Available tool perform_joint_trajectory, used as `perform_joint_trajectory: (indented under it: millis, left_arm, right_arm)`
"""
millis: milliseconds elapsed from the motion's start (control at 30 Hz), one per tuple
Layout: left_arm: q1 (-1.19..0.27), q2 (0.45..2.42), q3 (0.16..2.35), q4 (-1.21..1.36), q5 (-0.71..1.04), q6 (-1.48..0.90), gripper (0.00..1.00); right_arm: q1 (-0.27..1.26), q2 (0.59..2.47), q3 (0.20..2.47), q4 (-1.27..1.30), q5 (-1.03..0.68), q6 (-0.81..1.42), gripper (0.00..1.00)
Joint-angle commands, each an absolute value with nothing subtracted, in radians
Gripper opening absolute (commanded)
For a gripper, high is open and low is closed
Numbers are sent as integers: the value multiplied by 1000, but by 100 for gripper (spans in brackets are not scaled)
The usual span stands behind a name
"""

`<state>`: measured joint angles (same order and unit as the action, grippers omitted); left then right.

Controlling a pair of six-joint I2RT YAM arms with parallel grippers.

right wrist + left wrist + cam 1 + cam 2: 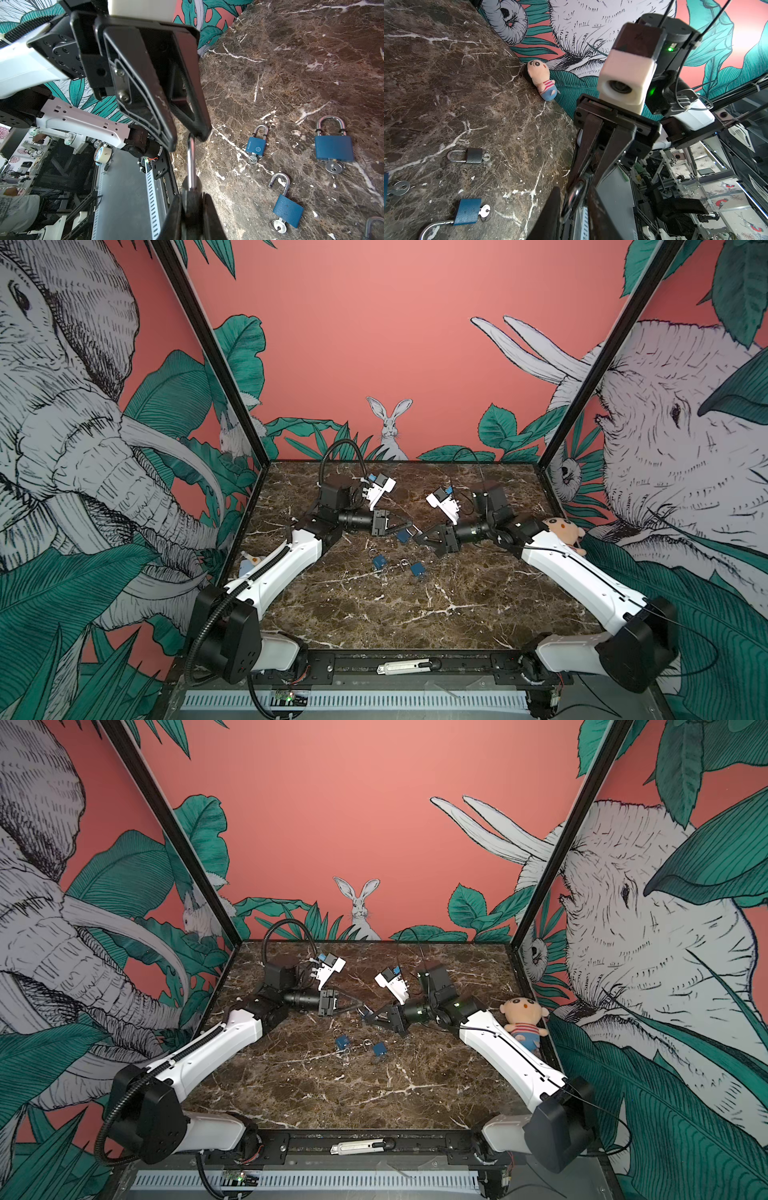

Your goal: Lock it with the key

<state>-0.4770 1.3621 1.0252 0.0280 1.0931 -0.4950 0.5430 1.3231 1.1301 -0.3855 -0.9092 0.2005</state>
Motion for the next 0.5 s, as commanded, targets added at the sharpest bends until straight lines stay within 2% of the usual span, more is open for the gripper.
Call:
perform_joint_trajectory:
  millis: [0,467]
  left_arm:
    - [-482,1361,1012,23,1114,-477,23]
    - [-482,1365,1010,17,1115,-471,22]
  right_arm:
    - [539,1326,1155,-339,-939,206,0]
    - [538,1324,1153,-319,-951,221,0]
